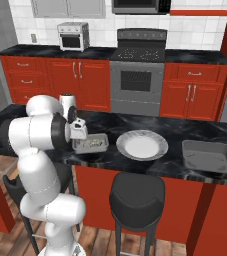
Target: Place two dumplings into each of the tupperware containers and then place the containers in the fridge.
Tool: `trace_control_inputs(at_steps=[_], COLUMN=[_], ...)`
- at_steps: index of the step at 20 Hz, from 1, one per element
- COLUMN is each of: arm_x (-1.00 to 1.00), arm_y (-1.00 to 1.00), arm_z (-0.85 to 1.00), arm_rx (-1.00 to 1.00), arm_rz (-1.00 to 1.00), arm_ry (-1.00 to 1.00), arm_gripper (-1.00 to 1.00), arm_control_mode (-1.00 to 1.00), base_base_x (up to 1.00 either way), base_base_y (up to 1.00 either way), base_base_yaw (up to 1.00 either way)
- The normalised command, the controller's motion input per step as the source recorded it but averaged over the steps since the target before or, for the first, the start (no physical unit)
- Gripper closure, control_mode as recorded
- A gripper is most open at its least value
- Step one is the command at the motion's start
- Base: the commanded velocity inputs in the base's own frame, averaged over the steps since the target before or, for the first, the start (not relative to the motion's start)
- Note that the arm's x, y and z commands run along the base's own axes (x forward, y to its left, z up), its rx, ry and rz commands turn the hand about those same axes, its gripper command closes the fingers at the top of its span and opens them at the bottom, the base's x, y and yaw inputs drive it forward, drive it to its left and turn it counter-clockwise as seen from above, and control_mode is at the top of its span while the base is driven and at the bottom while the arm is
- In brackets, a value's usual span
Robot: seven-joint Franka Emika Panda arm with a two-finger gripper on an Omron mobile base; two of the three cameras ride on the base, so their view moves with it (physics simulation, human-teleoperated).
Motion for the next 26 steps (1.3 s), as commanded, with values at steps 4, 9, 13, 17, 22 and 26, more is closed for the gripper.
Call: trace_control_inputs(at_steps=[4,9,13,17,22,26], arm_x=[0.42,0.19,0.03,0.00,0.00,0.00], arm_y=[0.14,0.01,0.00,0.01,0.00,0.02], arm_z=[-0.29,-0.33,-0.41,-0.26,-0.18,-0.10], arm_rx=[0.00,0.00,0.00,0.00,0.00,0.00], arm_rz=[0.28,0.23,0.14,0.03,0.00,0.00], arm_ry=[-0.02,-0.07,-0.06,-0.01,0.00,0.01], arm_gripper=[-1.00,-1.00,-1.00,-1.00,-1.00,1.00], arm_control_mode=[-1.00,-1.00,-1.00,-1.00,-1.00,-1.00], base_base_x=[0.00,0.00,0.00,0.00,0.00,0.00], base_base_y=[0.00,0.00,0.00,0.00,0.00,0.00], base_base_yaw=[0.00,0.00,0.00,0.00,0.00,0.00])
